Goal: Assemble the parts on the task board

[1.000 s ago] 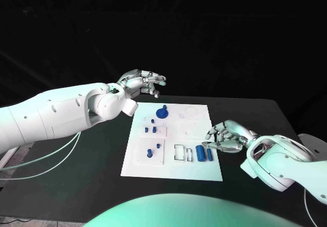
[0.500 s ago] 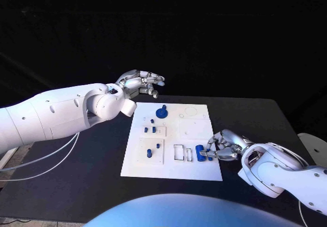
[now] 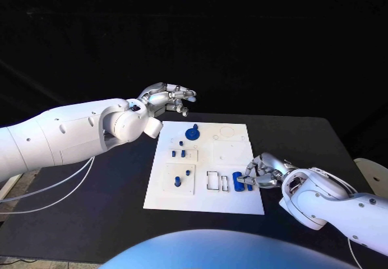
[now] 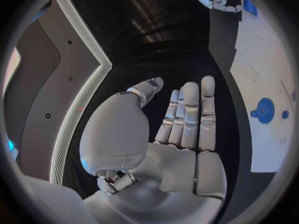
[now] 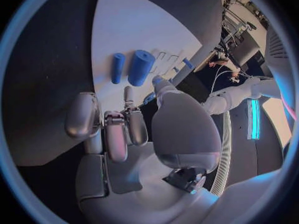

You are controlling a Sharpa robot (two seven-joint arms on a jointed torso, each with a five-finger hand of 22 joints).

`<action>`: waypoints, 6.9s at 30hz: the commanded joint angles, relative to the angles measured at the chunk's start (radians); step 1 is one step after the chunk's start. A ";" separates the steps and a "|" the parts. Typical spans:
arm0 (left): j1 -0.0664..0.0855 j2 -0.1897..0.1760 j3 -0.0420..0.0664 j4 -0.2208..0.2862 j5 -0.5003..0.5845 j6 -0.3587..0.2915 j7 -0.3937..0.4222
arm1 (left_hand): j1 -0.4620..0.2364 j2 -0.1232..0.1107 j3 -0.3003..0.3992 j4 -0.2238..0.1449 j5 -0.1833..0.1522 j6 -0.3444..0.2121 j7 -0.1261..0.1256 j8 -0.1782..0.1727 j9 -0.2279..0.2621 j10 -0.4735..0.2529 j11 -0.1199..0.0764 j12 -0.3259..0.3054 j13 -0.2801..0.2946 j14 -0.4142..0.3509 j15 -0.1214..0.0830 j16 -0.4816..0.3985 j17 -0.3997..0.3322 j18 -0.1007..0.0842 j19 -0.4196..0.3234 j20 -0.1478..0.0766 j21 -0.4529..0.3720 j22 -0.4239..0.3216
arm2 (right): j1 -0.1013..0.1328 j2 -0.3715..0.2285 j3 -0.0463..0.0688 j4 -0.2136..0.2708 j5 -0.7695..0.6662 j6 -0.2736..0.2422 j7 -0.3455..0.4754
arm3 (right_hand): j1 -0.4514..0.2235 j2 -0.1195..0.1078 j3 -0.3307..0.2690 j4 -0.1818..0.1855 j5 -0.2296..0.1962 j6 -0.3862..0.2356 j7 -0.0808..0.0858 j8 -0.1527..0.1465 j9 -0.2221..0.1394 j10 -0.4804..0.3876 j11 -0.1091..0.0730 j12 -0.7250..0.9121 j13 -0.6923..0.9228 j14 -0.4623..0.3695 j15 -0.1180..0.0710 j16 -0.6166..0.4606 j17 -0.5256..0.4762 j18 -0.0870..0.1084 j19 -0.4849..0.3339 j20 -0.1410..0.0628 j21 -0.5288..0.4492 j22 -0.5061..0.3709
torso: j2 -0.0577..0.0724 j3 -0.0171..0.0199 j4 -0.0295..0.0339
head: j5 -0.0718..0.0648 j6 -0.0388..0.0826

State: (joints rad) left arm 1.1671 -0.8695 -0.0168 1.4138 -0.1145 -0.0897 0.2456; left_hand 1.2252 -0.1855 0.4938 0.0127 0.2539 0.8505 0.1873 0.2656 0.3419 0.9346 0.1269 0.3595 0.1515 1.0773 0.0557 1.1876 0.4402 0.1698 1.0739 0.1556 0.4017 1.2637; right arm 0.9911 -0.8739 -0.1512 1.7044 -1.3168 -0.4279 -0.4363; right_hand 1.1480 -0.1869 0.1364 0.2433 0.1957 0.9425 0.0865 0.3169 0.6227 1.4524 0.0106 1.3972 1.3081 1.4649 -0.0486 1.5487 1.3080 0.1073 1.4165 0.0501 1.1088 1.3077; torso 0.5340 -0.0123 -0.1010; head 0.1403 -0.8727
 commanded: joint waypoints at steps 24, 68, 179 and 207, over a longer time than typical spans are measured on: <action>0.000 -0.003 0.001 0.004 -0.001 0.015 0.002 | 0.000 0.006 -0.004 0.000 0.002 -0.006 -0.002 0.003 0.000 -0.009 0.003 0.004 0.001 -0.010 0.001 0.006 -0.001 0.009 0.006 0.002 -0.007 -0.001 | -0.024 0.070 -0.005 -0.055 -0.051 0.107 -0.051 | 0.045 0.007 -0.051 0.042 0.006 0.023 -0.004 -0.003 0.016 0.019 -0.003 0.031 0.118 0.090 -0.008 0.006 0.177 -0.015 0.010 0.001 0.004 0.088 | -0.001 -0.0006 0.0003 | 0.006 0.000; 0.000 0.002 0.001 -0.001 -0.003 0.016 0.000 | 0.000 0.007 -0.005 0.002 0.003 -0.007 -0.001 0.005 -0.001 -0.013 0.003 0.010 0.002 -0.013 0.001 0.008 -0.002 0.009 0.005 0.003 -0.009 -0.001 | 0.008 0.106 0.001 0.020 0.050 0.040 -0.002 | 0.013 0.076 -0.014 0.049 0.084 0.122 -0.040 0.007 0.055 0.050 -0.036 0.067 0.155 0.099 -0.036 0.015 0.226 -0.021 0.023 -0.026 0.025 0.107 | 0.000 -0.0002 -0.0002 | 0.005 0.000; 0.000 -0.001 0.000 -0.001 -0.004 0.017 -0.008 | 0.006 0.014 -0.002 0.001 0.007 -0.011 -0.001 0.013 -0.002 -0.024 0.004 0.026 0.005 -0.017 0.002 0.015 -0.005 0.009 0.007 0.004 -0.013 0.001 | 0.006 0.141 -0.001 -0.022 -0.032 0.089 0.024 | 0.147 0.136 -0.247 0.048 -0.003 0.171 -0.051 -0.040 0.089 0.066 -0.046 0.078 0.177 0.102 -0.045 0.018 0.245 -0.022 0.033 -0.033 0.007 0.128 | 0.001 0.0015 -0.0020 | 0.006 0.000; -0.003 -0.014 -0.004 0.006 -0.004 0.013 0.003 | 0.006 0.013 -0.002 0.001 0.006 -0.012 -0.001 0.015 -0.002 -0.026 0.004 0.029 0.005 -0.018 0.002 0.015 -0.006 0.009 0.007 0.004 -0.013 0.001 | -0.010 -0.102 -0.001 0.035 -0.066 -0.019 -0.006 | 0.172 0.130 -0.295 0.043 0.050 0.118 -0.029 -0.075 0.089 0.026 -0.027 0.010 0.122 0.096 -0.029 0.011 0.216 -0.014 0.018 -0.021 -0.046 0.116 | -0.001 0.0035 -0.0071 | -0.023 0.000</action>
State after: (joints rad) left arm 1.1640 -0.8853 -0.0211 1.4168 -0.1173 -0.0870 0.2362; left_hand 1.2318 -0.1789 0.4912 0.0153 0.2590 0.8435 0.1872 0.2750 0.3412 0.9168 0.1304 0.3827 0.1552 1.0666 0.0591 1.1965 0.4352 0.1698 1.0775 0.1591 0.3939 1.2639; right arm 0.9838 -0.9785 -0.1523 1.7384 -1.3584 -0.4381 -0.4324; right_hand 1.3125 -0.0568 -0.1528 0.2870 0.2402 1.0672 0.0579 0.2462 0.7115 1.4664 -0.0249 1.4124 1.3079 1.4666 -0.0820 1.5608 1.3077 0.0920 1.4410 0.0253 1.0683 1.3073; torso 0.5332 -0.0101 -0.1078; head 0.1173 -0.8727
